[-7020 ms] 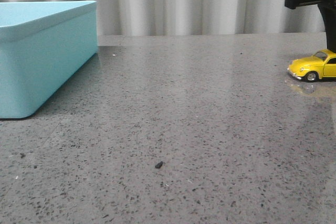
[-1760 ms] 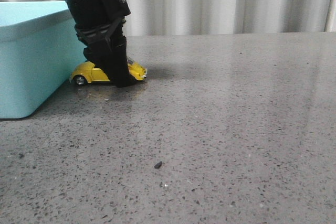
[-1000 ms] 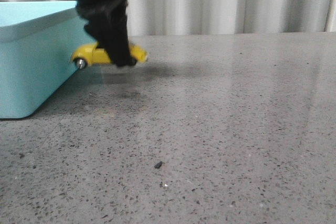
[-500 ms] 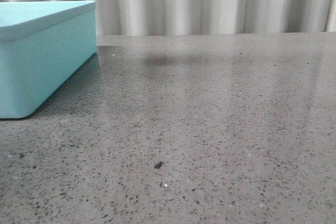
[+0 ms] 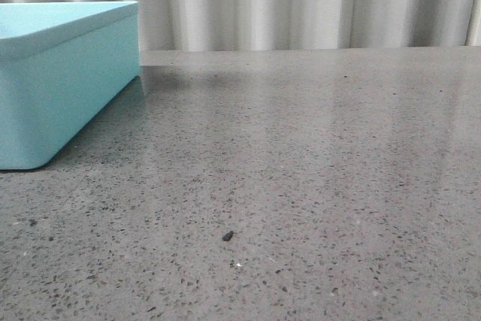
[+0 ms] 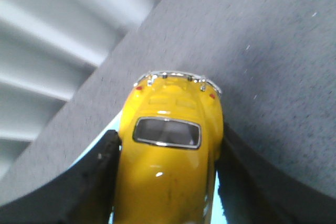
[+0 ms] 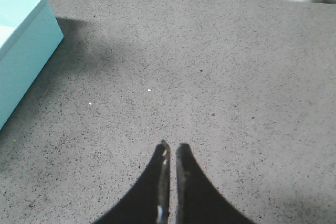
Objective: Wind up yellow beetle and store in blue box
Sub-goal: 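Lift the yellow car with the left gripper and carry it over the blue box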
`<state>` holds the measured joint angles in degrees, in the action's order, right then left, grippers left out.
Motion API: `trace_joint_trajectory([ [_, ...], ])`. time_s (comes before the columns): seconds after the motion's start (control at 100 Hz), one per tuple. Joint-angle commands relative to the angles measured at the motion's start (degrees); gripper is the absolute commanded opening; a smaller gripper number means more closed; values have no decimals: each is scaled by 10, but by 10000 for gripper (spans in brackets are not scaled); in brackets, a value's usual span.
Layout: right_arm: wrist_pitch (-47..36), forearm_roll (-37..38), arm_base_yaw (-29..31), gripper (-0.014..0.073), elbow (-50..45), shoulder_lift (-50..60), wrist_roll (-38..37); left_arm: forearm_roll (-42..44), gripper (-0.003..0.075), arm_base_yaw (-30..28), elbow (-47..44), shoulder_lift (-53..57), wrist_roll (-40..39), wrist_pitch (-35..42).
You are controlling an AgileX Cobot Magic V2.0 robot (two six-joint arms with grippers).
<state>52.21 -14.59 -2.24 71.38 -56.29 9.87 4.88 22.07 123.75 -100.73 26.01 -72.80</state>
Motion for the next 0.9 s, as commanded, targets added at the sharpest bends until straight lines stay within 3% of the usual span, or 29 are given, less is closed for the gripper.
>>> trace_joint_trajectory([
  [0.0, -36, -8, 2, -50, 14, 11, 4, 3, -21, -21, -23, 39, -21, 0],
  [0.55, -40, -8, 2, -50, 14, 11, 4, -77, -21, -131, -288, 40, -29, 21],
  [0.89, -36, -8, 2, -50, 14, 11, 4, -105, -12, -134, -324, 15, -15, 65],
])
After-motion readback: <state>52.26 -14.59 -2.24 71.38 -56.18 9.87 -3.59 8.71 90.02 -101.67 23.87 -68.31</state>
